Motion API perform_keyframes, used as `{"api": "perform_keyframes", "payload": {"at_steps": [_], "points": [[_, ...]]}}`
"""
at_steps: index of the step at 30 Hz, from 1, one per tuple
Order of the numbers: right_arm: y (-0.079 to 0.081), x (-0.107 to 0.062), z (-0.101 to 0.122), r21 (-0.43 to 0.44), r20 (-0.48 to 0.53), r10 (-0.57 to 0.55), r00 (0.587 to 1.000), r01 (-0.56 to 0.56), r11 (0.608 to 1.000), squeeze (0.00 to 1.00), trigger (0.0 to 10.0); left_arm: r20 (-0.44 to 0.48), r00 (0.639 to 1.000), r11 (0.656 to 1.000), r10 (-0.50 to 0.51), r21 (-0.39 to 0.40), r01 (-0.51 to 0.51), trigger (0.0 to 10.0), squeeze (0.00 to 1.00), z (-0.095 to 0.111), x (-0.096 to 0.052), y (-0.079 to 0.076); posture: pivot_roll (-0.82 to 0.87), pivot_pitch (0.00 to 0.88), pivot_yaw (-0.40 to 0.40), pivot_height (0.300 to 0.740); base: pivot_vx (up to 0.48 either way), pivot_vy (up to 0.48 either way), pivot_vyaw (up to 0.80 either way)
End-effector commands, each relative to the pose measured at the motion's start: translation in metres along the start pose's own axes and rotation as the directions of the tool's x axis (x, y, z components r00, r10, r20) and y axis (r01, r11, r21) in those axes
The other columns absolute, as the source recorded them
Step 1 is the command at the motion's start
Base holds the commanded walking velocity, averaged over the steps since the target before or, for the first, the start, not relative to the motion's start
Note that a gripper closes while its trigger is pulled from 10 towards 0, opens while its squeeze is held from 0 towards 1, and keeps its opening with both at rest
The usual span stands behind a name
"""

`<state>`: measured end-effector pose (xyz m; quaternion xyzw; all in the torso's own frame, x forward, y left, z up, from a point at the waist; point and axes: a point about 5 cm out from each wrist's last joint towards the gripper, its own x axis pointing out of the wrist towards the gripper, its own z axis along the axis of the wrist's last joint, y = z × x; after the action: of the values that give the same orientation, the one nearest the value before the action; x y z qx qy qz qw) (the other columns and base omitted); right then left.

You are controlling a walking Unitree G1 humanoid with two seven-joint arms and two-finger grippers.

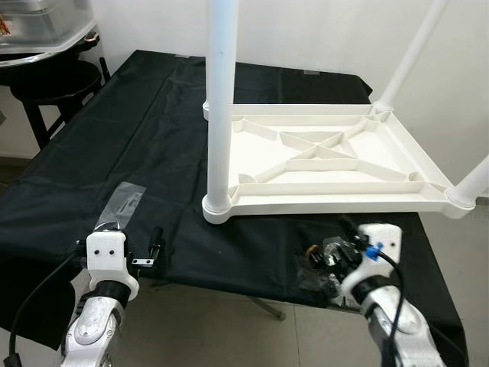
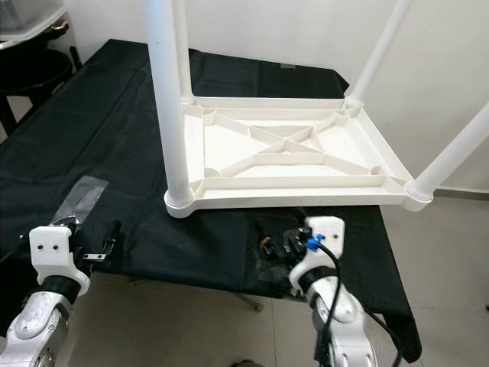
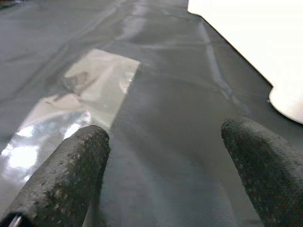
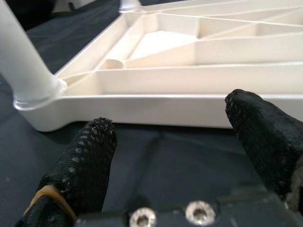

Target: Building children table

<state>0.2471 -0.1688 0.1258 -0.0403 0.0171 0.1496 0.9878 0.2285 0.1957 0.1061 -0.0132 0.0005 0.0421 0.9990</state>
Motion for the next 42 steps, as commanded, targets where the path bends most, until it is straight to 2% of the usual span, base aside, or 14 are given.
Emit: {"api": "perform_keyframes", "payload": {"at_steps": [1, 5, 6, 11, 23, 28, 33, 37, 39, 42], "points": [[0.005, 0.003, -0.002, -0.031, -0.006, 0.035, 0.999, -0.035, 0.999, 0.0, 10.0, -0.033, 0.999, 1.0, -0.012, -0.028, 0.011, 10.0, 0.0, -0.005, -0.006, -0.003, 0.04, 0.064, -0.078, 0.74, 0.0, -0.469, 0.0], [0.013, 0.01, 0.0, -0.053, 0.0, 0.081, 0.997, -0.081, 0.995, 0.0, 10.0, -0.052, 0.998, 0.998, -0.041, -0.05, 0.038, 10.0, 0.0, -0.008, -0.012, -0.011, 0.04, 0.044, -0.082, 0.74, 0.0, -0.469, 0.0], [0.02, 0.015, 0.001, -0.07, 0.008, 0.111, 0.994, -0.11, 0.991, 0.0, 10.0, -0.059, 0.997, 0.996, -0.051, -0.079, 0.046, 10.0, 0.0, -0.008, -0.016, -0.016, 0.05, 0.04, -0.08, 0.74, 0.0, -0.469, 0.0], [0.029, 0.023, 0.002, -0.094, 0.006, 0.151, 0.989, -0.15, 0.984, 0.0, 10.0, -0.059, 0.996, 0.991, -0.065, -0.121, 0.058, 10.0, 0.0, -0.003, -0.017, -0.021, 0.05, 0.047, -0.078, 0.74, 0.0, -0.469, 0.0], [0.034, 0.029, 0.007, -0.092, 0.004, 0.195, 0.981, -0.194, 0.977, 0.0, 10.0, -0.053, 0.991, 0.985, -0.121, -0.129, 0.113, 10.0, 0.0, 0.007, -0.018, -0.028, 0.05, 0.062, -0.084, 0.74, 0.0, -0.469, 0.0], [0.038, 0.036, 0.011, -0.102, 0.02, 0.218, 0.976, -0.215, 0.971, 0.0, 10.0, -0.048, 0.987, 0.981, -0.155, -0.125, 0.148, 10.0, 0.0, 0.012, -0.012, -0.032, 0.03, 0.043, -0.079, 0.74, 0.0, -0.469, 0.0], [0.034, 0.04, 0.013, -0.109, 0.032, 0.209, 0.977, -0.205, 0.973, 0.0, 10.0, -0.053, 0.984, 0.979, -0.172, -0.119, 0.165, 10.0, 0.0, 0.012, -0.006, -0.034, 0.02, 0.016, -0.078, 0.74, 0.0, -0.469, 0.0], [0.033, 0.04, 0.012, -0.11, 0.03, 0.21, 0.977, -0.205, 0.973, 0.0, 10.0, -0.056, 0.983, 0.979, -0.172, -0.118, 0.165, 10.0, 0.0, 0.011, -0.005, -0.034, 0.02, 0.016, -0.078, 0.74, 0.0, -0.469, 0.0], [0.034, 0.033, 0.007, -0.089, 0.008, 0.23, 0.973, -0.229, 0.969, 0.0, 10.0, -0.093, 0.98, 0.983, -0.177, -0.07, 0.17, 10.0, 0.0, 0.002, -0.015, -0.031, 0.0, 0.0, -0.086, 0.74, 0.0, -0.469, 0.0], [0.035, 0.026, 0.002, -0.074, -0.014, 0.248, 0.969, -0.248, 0.966, 0.0, 10.0, -0.119, 0.979, 0.986, -0.164, -0.064, 0.157, 10.0, 0.0, -0.005, -0.021, -0.027, -0.01, 0.0, -0.09, 0.74, 0.0, -0.469, 0.0]]}}
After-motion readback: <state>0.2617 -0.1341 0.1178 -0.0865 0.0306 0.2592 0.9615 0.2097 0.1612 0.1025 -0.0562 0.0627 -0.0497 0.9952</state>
